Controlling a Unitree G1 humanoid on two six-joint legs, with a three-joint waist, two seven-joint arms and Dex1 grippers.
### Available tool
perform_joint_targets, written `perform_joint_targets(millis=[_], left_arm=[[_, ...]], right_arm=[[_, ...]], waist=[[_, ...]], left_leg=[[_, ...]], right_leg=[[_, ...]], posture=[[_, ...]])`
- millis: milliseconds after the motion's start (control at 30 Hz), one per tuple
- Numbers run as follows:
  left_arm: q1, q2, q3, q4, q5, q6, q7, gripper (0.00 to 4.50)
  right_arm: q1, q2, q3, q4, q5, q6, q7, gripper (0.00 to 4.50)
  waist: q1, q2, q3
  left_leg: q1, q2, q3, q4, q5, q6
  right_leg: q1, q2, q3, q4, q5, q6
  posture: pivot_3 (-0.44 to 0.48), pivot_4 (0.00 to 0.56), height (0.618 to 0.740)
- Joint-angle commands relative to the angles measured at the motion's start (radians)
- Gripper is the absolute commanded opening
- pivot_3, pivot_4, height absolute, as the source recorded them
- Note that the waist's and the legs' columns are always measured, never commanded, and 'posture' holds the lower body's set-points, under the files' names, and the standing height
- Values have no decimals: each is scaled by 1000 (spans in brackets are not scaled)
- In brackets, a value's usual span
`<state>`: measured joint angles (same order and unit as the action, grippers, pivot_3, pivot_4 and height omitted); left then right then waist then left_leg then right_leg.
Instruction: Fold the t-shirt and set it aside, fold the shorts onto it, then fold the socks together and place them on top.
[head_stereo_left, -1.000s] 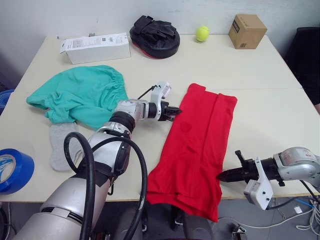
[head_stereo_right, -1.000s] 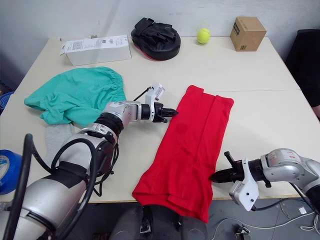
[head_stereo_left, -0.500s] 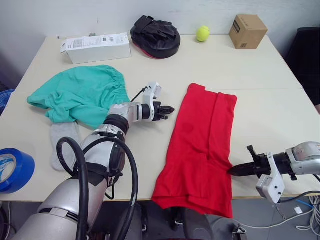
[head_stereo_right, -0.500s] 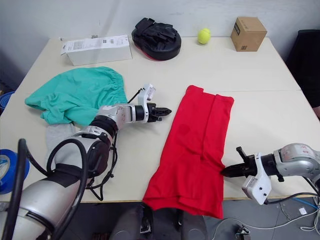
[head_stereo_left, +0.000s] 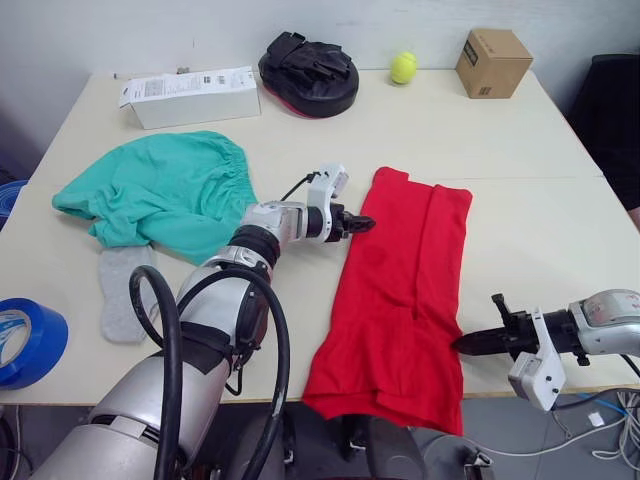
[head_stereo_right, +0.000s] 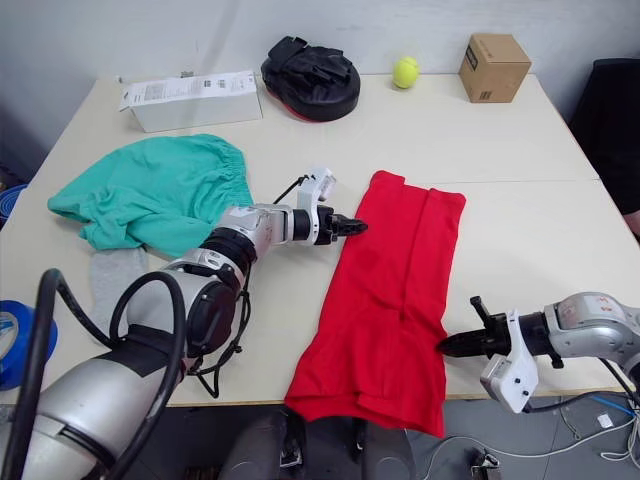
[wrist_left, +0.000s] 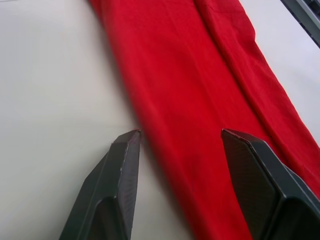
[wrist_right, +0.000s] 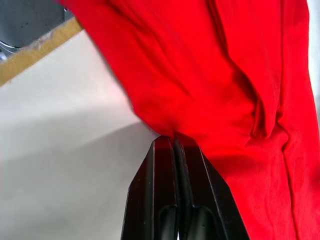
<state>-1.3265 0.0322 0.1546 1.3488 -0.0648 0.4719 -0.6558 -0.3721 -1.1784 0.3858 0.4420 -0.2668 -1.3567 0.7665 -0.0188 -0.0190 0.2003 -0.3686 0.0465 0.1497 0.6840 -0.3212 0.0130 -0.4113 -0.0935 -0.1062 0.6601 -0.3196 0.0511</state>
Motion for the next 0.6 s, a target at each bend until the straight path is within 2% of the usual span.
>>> perform_joint_targets(millis=[33,167,200,400,600], left_arm=[[-10,-19,-25,-2,30,16,-18,1442],[-7,-15,-24,-3,35,26,-22,224],[-5,-11,-23,-3,37,25,-21,63],[3,31,32,-6,1,23,16,63],[21,91,85,-12,-27,11,49,63]], right_arm=[[17,-25,4,-51,20,29,12,0],[27,-32,-1,-78,36,52,22,0],[28,-34,-1,-85,40,58,25,0],[20,-43,-2,-98,64,76,47,0],[-35,-53,14,-21,72,37,82,0]], waist=[[0,0,0],[1,0,0],[1,0,0],[-3,0,0],[-7,0,0]], left_leg=[[0,0,0,0,0,0],[0,0,0,0,0,0],[0,0,0,0,0,0],[0,0,0,0,0,0],[0,0,0,0,0,0]], right_leg=[[0,0,0,0,0,0],[0,0,0,0,0,0],[0,0,0,0,0,0],[0,0,0,0,0,0],[0,0,0,0,0,0]], posture=[[0,150,740],[0,150,740],[0,150,740],[0,150,740],[0,150,740]])
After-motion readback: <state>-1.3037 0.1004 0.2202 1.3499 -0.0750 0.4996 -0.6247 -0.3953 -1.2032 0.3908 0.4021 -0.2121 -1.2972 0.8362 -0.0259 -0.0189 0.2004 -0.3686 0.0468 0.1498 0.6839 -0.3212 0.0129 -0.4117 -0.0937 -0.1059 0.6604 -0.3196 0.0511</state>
